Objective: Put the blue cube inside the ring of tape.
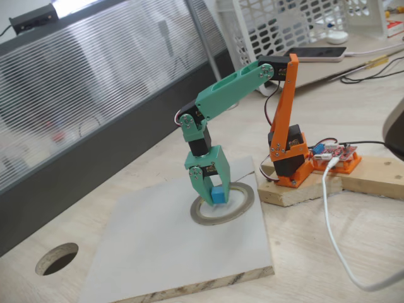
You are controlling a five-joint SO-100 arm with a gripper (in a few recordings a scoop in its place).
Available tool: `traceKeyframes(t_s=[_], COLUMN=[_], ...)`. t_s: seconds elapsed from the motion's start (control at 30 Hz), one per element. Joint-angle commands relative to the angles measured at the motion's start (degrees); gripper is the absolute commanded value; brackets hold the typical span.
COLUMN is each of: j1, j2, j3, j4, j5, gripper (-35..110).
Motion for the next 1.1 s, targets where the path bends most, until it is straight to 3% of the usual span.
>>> traceKeyframes(t_s=[0.0,0.27,1.07], j1=[-0.26,-0.18,-0.09], j2=[1.76,1.41,2.29], j3=[0.88,0.79,-0.09], j4=[0.62,5.71,6.68], j5=[0.62,0.70,0.26], gripper=[34,57,58])
